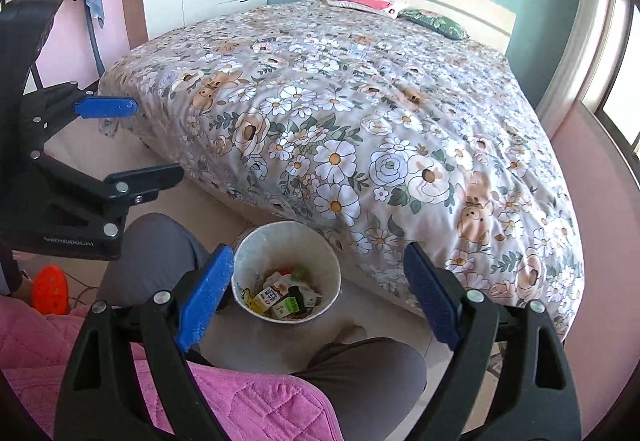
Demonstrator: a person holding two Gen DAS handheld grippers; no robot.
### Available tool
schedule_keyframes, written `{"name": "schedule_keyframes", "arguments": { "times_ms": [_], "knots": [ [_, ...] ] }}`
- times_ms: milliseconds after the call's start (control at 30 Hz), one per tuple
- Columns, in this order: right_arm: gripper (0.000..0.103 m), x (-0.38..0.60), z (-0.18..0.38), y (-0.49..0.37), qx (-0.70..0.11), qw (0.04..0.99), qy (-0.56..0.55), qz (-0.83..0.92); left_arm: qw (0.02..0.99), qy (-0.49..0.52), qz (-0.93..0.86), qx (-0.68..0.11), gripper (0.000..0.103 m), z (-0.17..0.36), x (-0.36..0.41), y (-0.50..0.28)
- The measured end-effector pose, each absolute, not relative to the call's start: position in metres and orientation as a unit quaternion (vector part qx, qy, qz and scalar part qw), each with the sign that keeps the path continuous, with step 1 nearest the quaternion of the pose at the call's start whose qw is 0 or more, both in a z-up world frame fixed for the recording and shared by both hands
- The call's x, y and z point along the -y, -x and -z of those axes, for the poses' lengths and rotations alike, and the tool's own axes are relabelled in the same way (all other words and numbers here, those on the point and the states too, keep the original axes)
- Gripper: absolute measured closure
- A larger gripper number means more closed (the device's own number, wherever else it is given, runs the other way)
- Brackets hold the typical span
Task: Collect trash
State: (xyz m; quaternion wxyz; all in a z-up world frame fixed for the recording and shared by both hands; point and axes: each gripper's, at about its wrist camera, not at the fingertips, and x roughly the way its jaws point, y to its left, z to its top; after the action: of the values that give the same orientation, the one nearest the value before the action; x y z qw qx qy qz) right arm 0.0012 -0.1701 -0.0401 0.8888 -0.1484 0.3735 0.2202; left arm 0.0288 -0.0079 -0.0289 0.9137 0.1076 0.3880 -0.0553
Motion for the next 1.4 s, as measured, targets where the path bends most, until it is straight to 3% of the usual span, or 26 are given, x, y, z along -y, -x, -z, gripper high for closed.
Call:
{"name": "schedule_keyframes", "arguments": {
  "times_ms": [367,1400],
  "knots": [
    [0.014,0.181,0.01,0.047,-0.288,0.934,0.131,-0.167,0.924,-0.146,0.057,-0.349,0.008,0.007,0.022,0.006],
    [0.014,0.177,0.013,0.05,-0.288,0.941,0.115,-0.139,0.925,-0.121,0.046,-0.356,0.008,0.007,0.011,0.008]
  ]
}}
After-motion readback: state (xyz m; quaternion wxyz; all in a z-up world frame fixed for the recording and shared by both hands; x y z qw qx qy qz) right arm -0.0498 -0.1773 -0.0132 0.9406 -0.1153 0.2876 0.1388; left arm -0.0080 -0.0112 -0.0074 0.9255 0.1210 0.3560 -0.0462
